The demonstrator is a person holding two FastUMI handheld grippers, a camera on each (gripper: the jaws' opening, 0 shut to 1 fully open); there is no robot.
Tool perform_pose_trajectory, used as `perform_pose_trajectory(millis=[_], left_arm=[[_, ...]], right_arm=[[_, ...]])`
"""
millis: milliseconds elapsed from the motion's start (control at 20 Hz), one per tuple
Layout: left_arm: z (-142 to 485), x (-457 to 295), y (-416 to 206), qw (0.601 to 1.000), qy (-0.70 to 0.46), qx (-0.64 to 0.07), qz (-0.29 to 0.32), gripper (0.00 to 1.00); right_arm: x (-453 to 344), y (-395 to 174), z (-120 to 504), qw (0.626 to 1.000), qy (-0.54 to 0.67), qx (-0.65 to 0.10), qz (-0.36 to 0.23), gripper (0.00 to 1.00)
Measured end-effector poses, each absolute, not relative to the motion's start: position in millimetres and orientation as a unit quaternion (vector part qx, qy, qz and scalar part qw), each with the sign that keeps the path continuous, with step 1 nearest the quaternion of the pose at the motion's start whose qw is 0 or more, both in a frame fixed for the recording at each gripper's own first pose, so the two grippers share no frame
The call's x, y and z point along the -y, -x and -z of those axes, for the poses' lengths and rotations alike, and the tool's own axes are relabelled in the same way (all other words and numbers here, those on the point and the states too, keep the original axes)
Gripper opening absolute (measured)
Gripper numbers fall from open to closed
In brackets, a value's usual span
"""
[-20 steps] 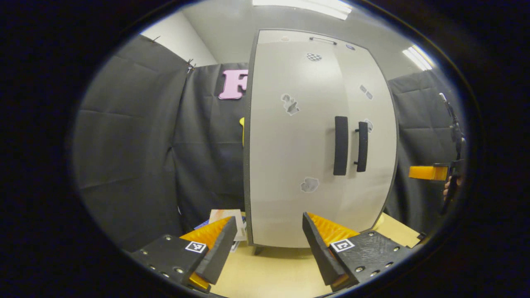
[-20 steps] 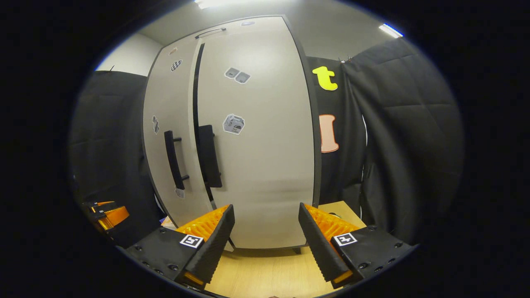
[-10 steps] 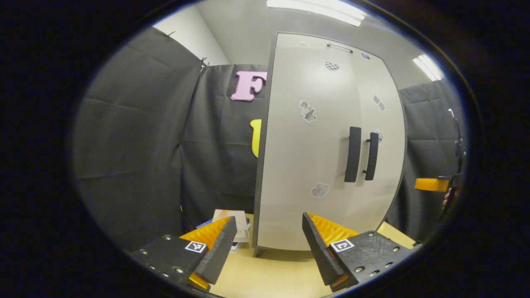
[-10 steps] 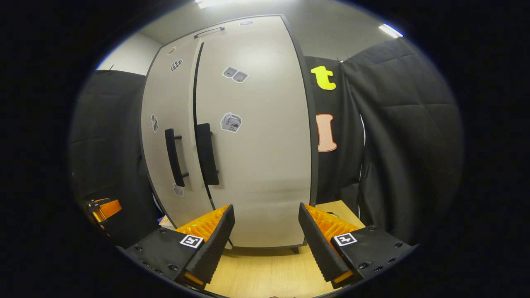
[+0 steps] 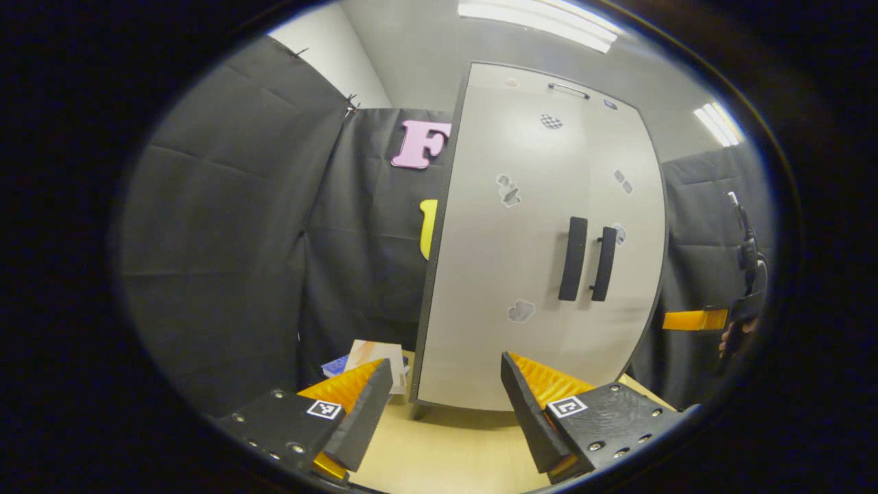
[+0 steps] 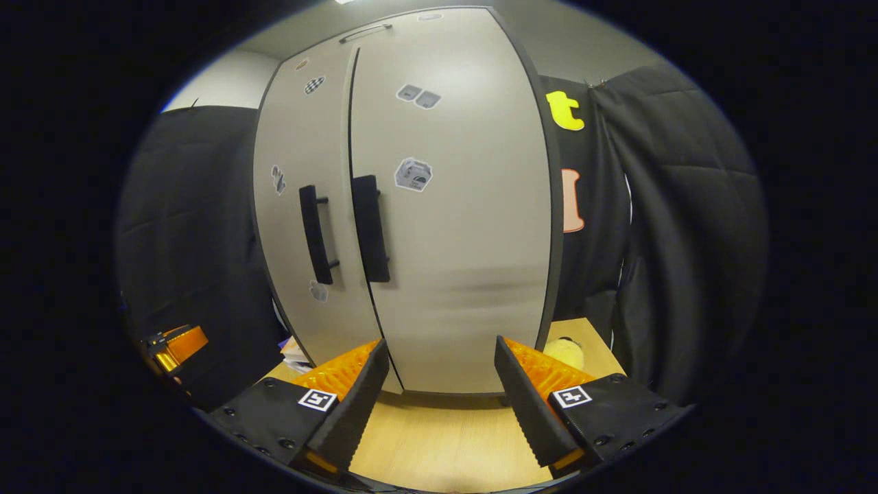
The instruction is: Grab one shoe with the right hand and put it into the shoe cabinet, grab the other shoe with the left hand and put it into the shoe cabinet; then close the right door with the right hand and the left door with the left hand.
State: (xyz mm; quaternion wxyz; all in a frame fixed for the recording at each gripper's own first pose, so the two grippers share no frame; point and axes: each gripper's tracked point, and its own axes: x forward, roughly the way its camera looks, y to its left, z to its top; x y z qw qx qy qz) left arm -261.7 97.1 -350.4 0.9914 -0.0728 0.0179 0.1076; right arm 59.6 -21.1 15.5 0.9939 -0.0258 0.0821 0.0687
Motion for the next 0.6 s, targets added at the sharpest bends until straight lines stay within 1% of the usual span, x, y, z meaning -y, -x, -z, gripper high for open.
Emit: perform_pose_trajectory(millis=[150,400,600], left_arm=[[357.9,-110.6,277.4,0.988,0.054,-0.029,-0.140,0.92],[359.5,-106.3,286.0,0.986,0.073,-0.028,-0.150,0.92],[359.6,-105.3,285.4,0.983,0.068,-0.032,-0.169,0.92]], right_arm=[[19.0,-61.2,-10.0,0.992,0.020,-0.100,-0.076,0.99],[20.2,-60.0,-4.3,0.990,0.007,-0.109,-0.087,0.99],[25.3,-64.3,-2.8,0.989,0.007,-0.121,-0.090,0.98]])
